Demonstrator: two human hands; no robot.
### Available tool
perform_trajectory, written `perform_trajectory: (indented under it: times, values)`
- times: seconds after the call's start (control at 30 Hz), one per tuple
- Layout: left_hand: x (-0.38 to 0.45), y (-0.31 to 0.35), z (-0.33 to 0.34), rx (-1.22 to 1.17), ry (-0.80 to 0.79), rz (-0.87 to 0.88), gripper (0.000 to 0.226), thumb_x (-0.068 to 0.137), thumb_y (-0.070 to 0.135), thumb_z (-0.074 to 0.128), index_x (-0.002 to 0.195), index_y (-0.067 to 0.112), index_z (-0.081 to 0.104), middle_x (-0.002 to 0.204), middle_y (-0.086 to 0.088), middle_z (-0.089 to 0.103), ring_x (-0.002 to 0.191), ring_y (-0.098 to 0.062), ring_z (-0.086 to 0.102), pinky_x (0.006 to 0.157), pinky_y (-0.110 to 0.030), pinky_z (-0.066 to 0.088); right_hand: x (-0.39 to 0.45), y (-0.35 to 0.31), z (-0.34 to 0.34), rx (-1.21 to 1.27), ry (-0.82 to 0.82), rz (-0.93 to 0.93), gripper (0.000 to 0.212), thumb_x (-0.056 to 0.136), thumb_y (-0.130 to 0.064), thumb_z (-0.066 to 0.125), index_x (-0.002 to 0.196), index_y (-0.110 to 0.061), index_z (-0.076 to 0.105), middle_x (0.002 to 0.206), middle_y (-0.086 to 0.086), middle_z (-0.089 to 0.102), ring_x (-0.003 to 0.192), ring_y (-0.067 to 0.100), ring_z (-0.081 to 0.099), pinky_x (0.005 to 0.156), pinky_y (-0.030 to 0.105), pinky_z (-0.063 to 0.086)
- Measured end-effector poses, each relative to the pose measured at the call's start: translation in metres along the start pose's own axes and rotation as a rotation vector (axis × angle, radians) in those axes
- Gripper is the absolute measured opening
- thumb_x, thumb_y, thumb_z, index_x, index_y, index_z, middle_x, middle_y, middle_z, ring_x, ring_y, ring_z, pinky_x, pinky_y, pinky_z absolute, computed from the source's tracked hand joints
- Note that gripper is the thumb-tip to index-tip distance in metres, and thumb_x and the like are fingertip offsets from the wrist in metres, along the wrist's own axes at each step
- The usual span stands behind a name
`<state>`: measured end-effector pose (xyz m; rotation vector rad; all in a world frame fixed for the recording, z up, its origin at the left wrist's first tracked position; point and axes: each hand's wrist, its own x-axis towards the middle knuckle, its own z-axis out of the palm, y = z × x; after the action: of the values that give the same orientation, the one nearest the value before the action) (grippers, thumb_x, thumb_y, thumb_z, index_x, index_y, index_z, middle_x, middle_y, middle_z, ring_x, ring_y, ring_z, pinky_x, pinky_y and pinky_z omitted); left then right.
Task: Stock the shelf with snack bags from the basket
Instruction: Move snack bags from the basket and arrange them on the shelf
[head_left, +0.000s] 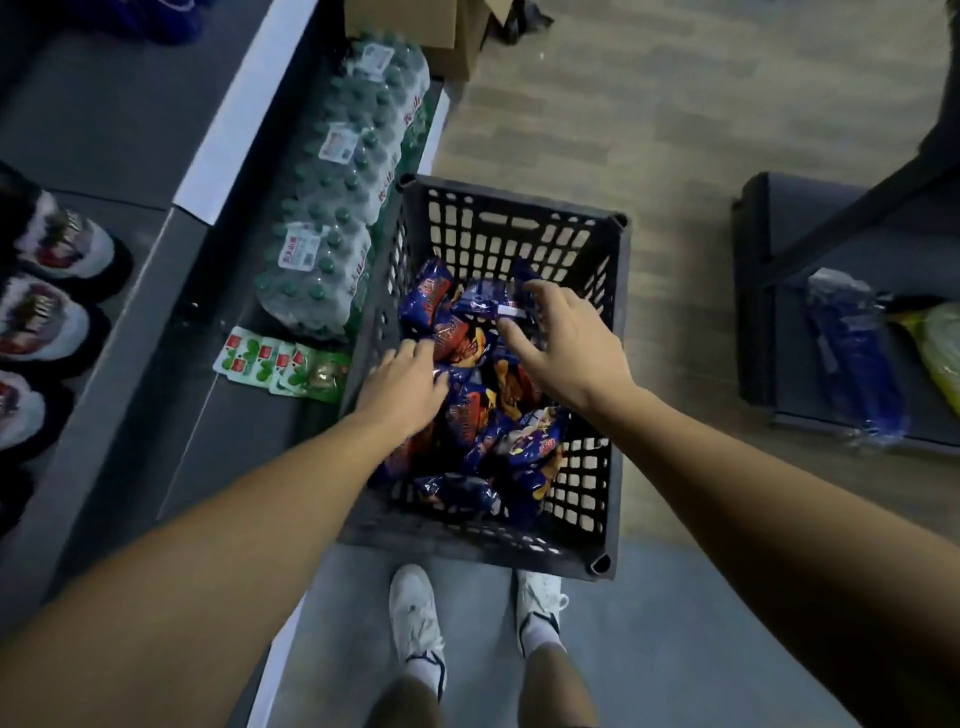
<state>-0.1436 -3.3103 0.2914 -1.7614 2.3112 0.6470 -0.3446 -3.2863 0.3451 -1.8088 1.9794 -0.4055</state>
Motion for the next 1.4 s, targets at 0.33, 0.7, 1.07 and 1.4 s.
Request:
perform_trajectory:
  times: [0.33, 0.7, 1.07, 1.4]
  values:
    - [0.020, -0.018, 0.080, 0.707, -0.381, -0.097, 0.031, 0.095, 0.018, 0.050, 0.124, 0.018, 0.062, 0.129, -0.007, 0.041, 0.121, -0.026, 0.035, 0.100, -0.033, 0.031, 0.031, 0.055, 0.047, -0.024, -0.118, -0.012, 0.065, 0.095, -0.061, 0.044, 0.147, -0.022, 0.035, 0.140, 0.002, 0.050, 0.126, 0.021, 0.046, 0.094, 0.038, 0.046]
    - [0.051, 0.001, 0.059, 0.292, -0.215, -0.195, 0.058, 0.087, -0.005, 0.055, 0.137, 0.019, 0.037, 0.140, -0.020, 0.028, 0.112, -0.039, 0.050, 0.086, -0.043, 0.046, 0.056, 0.065, 0.047, -0.169, -0.076, -0.129, 0.065, 0.094, -0.056, 0.047, 0.145, -0.016, 0.040, 0.140, 0.005, 0.049, 0.129, 0.025, 0.044, 0.102, 0.041, 0.044]
    - [0.069, -0.010, 0.066, 0.012, -0.135, -0.250, 0.079, 0.090, 0.035, 0.066, 0.152, 0.028, 0.018, 0.136, -0.014, 0.045, 0.119, -0.033, 0.052, 0.093, -0.045, 0.045, 0.060, 0.060, 0.050, -0.310, -0.038, -0.271, 0.066, 0.091, -0.058, 0.050, 0.141, -0.015, 0.045, 0.142, 0.006, 0.048, 0.136, 0.028, 0.038, 0.107, 0.045, 0.038]
    - [0.077, -0.009, 0.029, 0.112, -0.026, -0.148, 0.051, 0.086, 0.003, 0.063, 0.132, 0.006, 0.040, 0.117, -0.014, 0.061, 0.110, -0.033, 0.058, 0.086, -0.043, 0.045, 0.061, 0.055, 0.059, -0.385, -0.116, -0.310, 0.074, 0.091, -0.061, 0.048, 0.149, -0.017, 0.034, 0.150, 0.009, 0.040, 0.142, 0.029, 0.030, 0.113, 0.047, 0.032]
